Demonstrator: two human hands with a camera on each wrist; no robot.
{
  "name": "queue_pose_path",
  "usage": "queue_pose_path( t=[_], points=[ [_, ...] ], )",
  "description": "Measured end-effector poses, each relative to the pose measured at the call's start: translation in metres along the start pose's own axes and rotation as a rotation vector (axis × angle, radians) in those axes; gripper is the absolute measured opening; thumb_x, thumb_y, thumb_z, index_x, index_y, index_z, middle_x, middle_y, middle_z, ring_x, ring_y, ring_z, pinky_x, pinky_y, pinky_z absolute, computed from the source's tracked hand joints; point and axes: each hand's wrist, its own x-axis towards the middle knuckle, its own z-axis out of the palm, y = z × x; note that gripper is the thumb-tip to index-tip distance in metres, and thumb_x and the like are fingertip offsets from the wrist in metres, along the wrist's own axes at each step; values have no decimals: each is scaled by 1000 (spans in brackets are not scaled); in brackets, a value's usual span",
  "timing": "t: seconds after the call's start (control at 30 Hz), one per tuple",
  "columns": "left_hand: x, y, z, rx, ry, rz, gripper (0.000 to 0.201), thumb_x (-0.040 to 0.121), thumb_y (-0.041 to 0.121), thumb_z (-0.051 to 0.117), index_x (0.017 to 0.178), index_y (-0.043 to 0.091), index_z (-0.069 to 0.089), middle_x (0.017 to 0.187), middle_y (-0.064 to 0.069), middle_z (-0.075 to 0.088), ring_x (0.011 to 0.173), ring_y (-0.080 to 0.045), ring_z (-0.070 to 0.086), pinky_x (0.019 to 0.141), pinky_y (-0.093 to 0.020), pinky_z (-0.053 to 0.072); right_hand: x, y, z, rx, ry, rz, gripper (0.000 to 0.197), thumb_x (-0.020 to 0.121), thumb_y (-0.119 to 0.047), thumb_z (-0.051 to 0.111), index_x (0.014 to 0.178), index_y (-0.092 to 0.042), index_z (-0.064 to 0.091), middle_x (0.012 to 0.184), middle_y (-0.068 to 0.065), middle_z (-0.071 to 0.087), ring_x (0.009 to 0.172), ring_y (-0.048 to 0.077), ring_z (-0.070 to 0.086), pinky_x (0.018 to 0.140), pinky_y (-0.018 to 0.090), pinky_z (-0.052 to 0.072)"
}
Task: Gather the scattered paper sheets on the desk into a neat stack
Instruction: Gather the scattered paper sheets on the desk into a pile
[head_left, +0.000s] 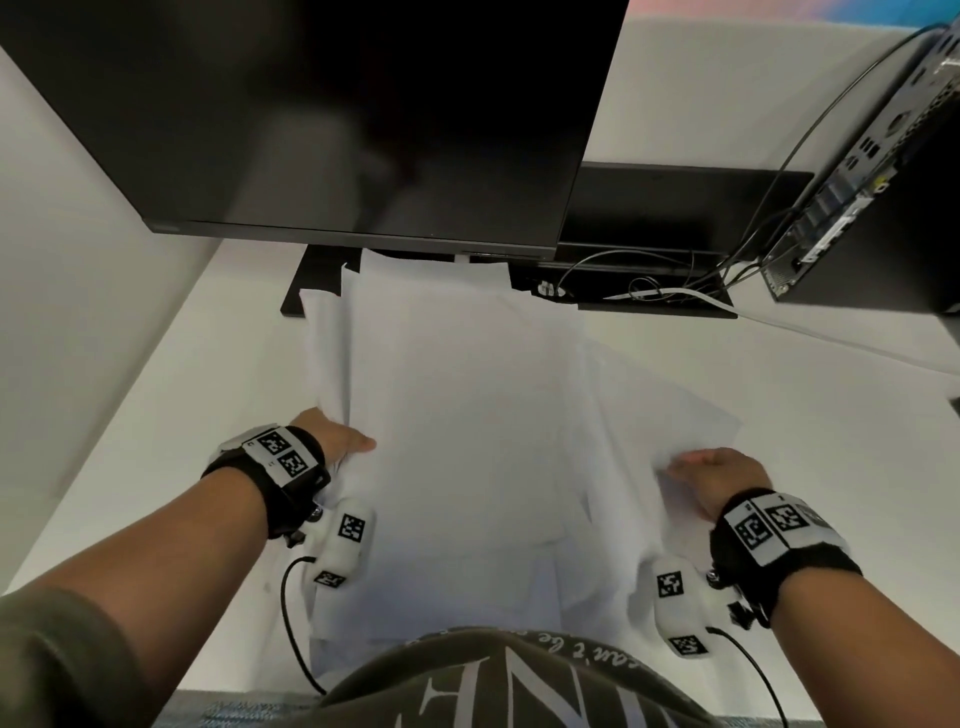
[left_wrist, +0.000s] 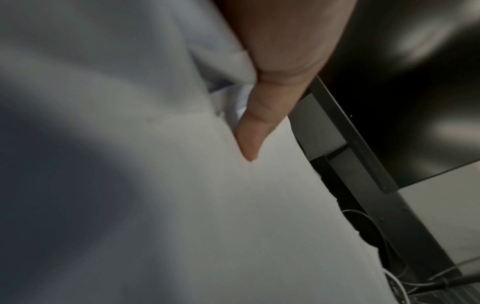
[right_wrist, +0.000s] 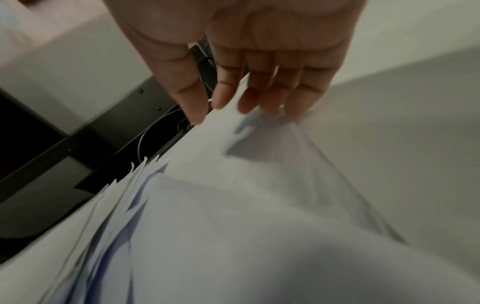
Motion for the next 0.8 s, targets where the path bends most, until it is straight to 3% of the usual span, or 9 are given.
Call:
queue_pose_path(
  t=[0.03, 0.1, 0.2, 0.27, 0.37, 0.43, 0.53, 0.7, 0.8],
  points=[
    [0, -1, 0, 7, -10, -1, 82, 73, 18, 79, 137, -10, 35, 138, -25, 46, 127, -37, 46, 107, -38, 38, 2, 4, -2, -21, 9, 40, 33, 75, -21, 73, 105, -12, 66, 114, 15, 64, 100, 30, 60, 93, 36, 47],
    [0, -2, 2, 0, -23, -4, 80, 72, 19, 80, 135, -10, 38, 136, -25, 49, 125, -37, 47, 106, -37, 39, -3, 9, 2, 12, 69, 133, 69, 71, -25, 74, 133, -10, 46, 132, 16, 53, 116, 35, 54, 101, 40, 43],
    [4, -3, 4, -18, -38, -3, 80, 70, 19, 82, 133, -10, 41, 134, -25, 51, 123, -37, 49, 106, -39, 39, -11, 12, 15, -9, 134, 232, 87, 58, -33, 75, 134, -11, 39, 128, 19, 53, 107, 38, 57, 92, 43, 48],
    [4, -4, 3, -21, -44, 1, 79, 70, 19, 82, 132, -9, 43, 132, -24, 53, 122, -37, 50, 105, -39, 40, -13, 8, 19, 9, 75, 252, 83, 56, -33, 77, 129, -5, 48, 123, 19, 59, 106, 36, 59, 91, 40, 49],
    [4, -6, 3, -29, -44, 18, 77, 70, 18, 82, 132, -9, 43, 132, -23, 53, 122, -37, 49, 105, -38, 40, -21, -4, 16, -72, -9, 207, 48, 86, -27, 61, 125, -1, 55, 131, 17, 56, 120, 31, 54, 94, 30, 43],
    [4, -8, 3, -43, -61, 34, 79, 69, 18, 83, 132, -8, 43, 131, -22, 54, 121, -37, 50, 105, -39, 40, -24, -10, 12, -120, -60, 201, 43, 94, -27, 48, 129, -3, 52, 135, 15, 53, 124, 30, 50, 100, 26, 40],
    [5, -11, 6, -2, -78, 71, 83, 66, 20, 84, 133, -6, 43, 131, -22, 54, 120, -36, 51, 105, -41, 41, -12, -12, 1, -259, -100, 119, 41, 88, -18, 58, 123, 4, 55, 128, 22, 57, 117, 36, 54, 99, 38, 44],
    [0, -2, 10, 36, -94, 156, 63, 72, 12, 80, 126, -5, 49, 124, -21, 57, 117, -35, 53, 95, -35, 41, 5, -19, -19, -324, -79, 103, 44, 82, -11, 66, 121, 7, 56, 124, 26, 59, 107, 36, 57, 90, 36, 44],
    [-6, 8, 16, 35, -102, 212, 61, 72, 12, 79, 124, -3, 51, 123, -20, 59, 115, -34, 55, 94, -35, 43, 8, -29, -11, -329, -86, 36, 43, 82, -11, 66, 121, 6, 56, 124, 25, 59, 113, 39, 56, 96, 39, 45]
  ],
)
